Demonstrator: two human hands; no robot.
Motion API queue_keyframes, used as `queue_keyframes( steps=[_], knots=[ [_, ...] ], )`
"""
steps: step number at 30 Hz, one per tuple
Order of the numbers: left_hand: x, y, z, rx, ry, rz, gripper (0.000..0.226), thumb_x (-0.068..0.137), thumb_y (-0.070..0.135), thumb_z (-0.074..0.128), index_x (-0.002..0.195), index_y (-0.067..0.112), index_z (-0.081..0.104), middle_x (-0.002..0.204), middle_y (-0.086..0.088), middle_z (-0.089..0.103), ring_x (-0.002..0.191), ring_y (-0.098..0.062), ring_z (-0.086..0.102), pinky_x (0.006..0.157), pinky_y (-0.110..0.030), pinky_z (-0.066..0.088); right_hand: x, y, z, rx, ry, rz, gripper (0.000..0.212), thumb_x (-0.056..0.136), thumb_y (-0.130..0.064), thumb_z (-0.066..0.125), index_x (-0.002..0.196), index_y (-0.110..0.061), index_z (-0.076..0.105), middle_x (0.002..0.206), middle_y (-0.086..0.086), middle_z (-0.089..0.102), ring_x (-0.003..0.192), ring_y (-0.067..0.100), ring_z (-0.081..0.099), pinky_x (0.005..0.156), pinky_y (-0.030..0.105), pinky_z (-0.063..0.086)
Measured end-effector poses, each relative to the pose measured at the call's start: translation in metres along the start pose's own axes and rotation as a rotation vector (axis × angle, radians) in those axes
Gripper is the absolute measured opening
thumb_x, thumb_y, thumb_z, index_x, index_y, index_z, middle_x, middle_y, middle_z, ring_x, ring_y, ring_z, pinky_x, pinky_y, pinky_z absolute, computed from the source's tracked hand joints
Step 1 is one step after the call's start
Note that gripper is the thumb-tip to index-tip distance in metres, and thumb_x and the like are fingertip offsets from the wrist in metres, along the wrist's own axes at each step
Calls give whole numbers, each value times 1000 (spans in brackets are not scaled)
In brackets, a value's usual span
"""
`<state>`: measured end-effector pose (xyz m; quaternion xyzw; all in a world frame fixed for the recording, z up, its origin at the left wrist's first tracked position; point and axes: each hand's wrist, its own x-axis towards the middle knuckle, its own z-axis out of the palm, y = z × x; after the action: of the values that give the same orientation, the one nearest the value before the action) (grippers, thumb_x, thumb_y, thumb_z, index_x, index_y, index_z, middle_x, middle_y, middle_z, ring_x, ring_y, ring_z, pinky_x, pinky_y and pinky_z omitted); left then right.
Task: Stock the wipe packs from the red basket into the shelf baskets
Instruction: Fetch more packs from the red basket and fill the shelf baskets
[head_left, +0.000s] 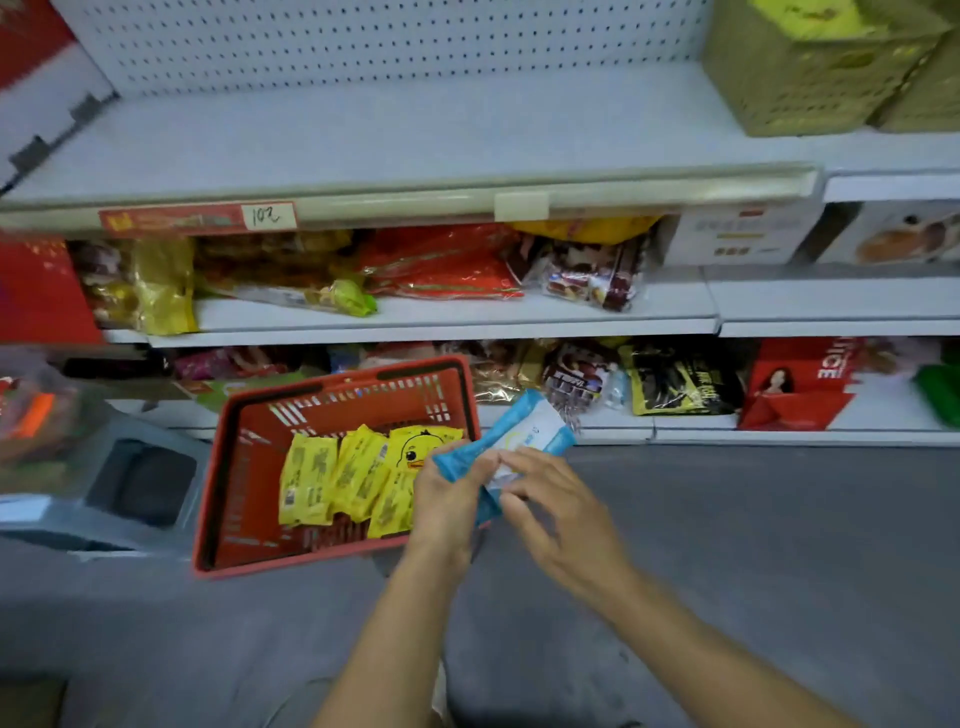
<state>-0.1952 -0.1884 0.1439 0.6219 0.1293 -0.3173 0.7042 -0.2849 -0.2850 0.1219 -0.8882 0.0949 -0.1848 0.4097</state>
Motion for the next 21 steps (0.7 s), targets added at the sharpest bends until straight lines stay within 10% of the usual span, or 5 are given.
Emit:
queue_keyframes(
  steps=[5,9,21],
  knots=[
    [-53,-16,78,106,-96,131,15,84,-4,68,89,10,67,84,-5,75,71,-13,71,63,-24,58,-26,31,-127,97,334,385,25,89,-30,63,111,-21,57,111,-13,52,105,7,51,89,21,41],
    [-80,-23,145,196,-254,124,22,80,3,74,100,4,66,96,-15,75,83,-25,72,76,-36,60,-33,48,-219,452,239,706,28,91,-29,61,107,-6,64,88,-2,63,80,11,58,69,23,47],
    [-98,-12,312,247,-510,165,43,71,-9,77,104,9,57,95,-13,73,76,-19,72,63,-26,58,-25,96,-362,841,844,755,27,84,-10,65,57,-13,60,56,0,60,59,20,56,60,29,47]
  ],
)
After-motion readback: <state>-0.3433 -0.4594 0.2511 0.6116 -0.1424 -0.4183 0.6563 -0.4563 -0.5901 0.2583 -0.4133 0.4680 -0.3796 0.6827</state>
